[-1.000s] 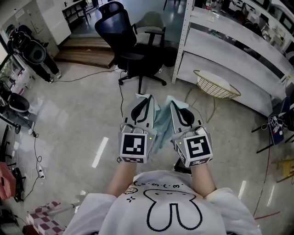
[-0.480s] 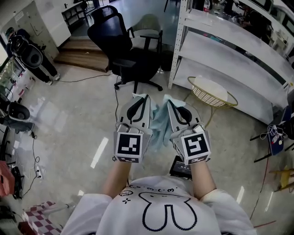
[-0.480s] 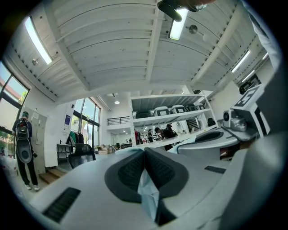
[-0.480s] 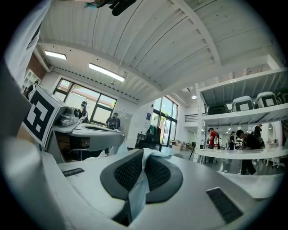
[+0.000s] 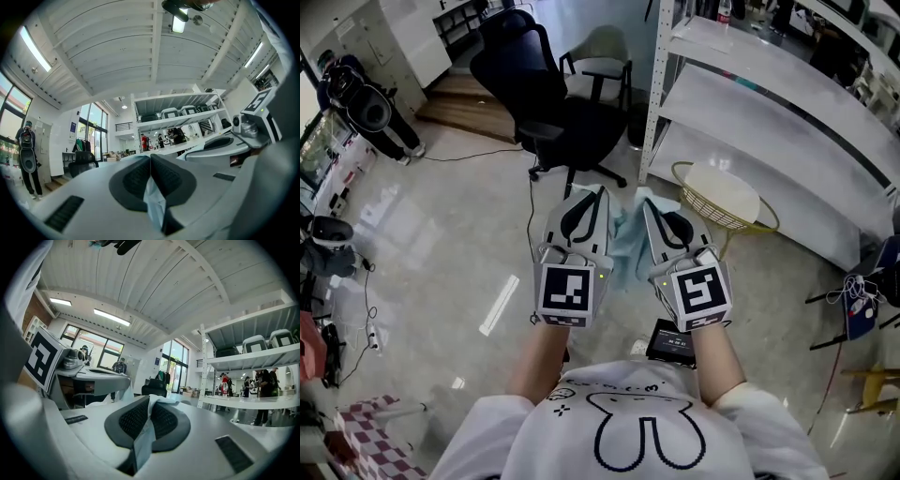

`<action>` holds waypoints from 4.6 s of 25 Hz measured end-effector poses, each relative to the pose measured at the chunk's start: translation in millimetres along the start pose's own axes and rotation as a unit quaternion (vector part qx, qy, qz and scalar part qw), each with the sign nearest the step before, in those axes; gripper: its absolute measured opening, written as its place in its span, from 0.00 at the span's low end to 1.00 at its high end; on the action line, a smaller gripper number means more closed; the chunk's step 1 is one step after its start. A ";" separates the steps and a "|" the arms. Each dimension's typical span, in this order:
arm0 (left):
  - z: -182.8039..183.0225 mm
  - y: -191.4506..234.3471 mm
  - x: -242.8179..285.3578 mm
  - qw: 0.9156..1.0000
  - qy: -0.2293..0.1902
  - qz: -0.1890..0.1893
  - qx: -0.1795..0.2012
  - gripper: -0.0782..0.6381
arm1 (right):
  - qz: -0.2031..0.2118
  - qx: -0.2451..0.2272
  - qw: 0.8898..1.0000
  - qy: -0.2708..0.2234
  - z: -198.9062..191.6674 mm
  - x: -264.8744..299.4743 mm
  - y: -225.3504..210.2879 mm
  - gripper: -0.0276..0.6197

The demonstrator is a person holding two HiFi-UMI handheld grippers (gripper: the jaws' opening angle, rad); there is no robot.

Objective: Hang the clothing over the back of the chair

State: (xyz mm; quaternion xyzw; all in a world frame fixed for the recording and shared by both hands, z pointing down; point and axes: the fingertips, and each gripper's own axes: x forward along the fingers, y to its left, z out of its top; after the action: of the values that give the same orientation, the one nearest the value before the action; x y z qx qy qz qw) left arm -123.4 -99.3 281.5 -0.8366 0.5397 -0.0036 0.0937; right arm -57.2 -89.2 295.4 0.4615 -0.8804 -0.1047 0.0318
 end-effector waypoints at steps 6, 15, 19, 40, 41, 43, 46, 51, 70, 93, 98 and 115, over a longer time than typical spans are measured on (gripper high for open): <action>5.2 -24.9 25.3 1.000 -0.002 0.018 -0.006 0.15 | 0.014 -0.011 1.000 0.000 -0.5 -14.7 -37.7 0.07; 11.1 -54.4 60.0 1.000 -0.005 -0.013 0.005 0.15 | -0.023 -0.001 1.000 -0.005 -10.9 -24.8 -85.9 0.07; 24.0 -55.0 89.7 0.999 -0.027 -0.028 0.013 0.15 | -0.035 -0.015 0.999 -0.009 -6.7 -16.0 -111.0 0.07; 141.3 -49.5 315.9 0.970 -0.171 -0.136 0.105 0.15 | -0.117 -0.147 0.981 -0.054 78.6 102.2 -298.5 0.07; 147.3 -47.6 326.4 0.968 -0.178 -0.138 0.107 0.15 | -0.124 -0.155 0.979 -0.055 85.3 107.6 -307.2 0.07; 157.7 -44.4 347.0 0.966 -0.188 -0.141 0.112 0.15 | -0.135 -0.172 0.974 -0.055 97.4 117.8 -323.5 0.07; 171.8 -45.8 377.0 0.960 -0.202 -0.153 0.121 0.15 | -0.153 -0.198 0.967 -0.053 112.2 129.1 -349.8 0.07; 196.4 -53.3 425.1 0.948 -0.223 -0.191 0.125 0.15 | -0.193 -0.236 0.951 -0.044 135.9 142.4 -394.5 0.07; 227.2 -131.8 527.5 0.930 -0.293 -0.172 0.139 0.15 | -0.295 -0.351 0.888 0.011 131.6 102.6 -542.7 0.07; 36.3 -206.0 526.1 0.948 -0.173 -0.191 0.189 0.15 | -0.319 -0.223 0.902 0.189 -83.6 -32.6 -576.4 0.07; -3.5 -183.0 532.1 0.953 -0.121 -0.192 0.203 0.15 | -0.343 -0.193 0.891 0.225 -112.6 -60.9 -575.2 0.07; -17.3 -156.9 445.5 0.954 -0.084 -0.266 0.111 0.15 | -0.363 -0.174 0.889 0.219 -90.8 -117.0 -485.0 0.07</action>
State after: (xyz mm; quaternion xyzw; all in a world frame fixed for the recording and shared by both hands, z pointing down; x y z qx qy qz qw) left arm 202.2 -441.9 281.3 -0.9317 0.2838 -0.0179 0.2261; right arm 414.5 -275.2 285.1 0.7475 -0.5896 -0.1568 0.2628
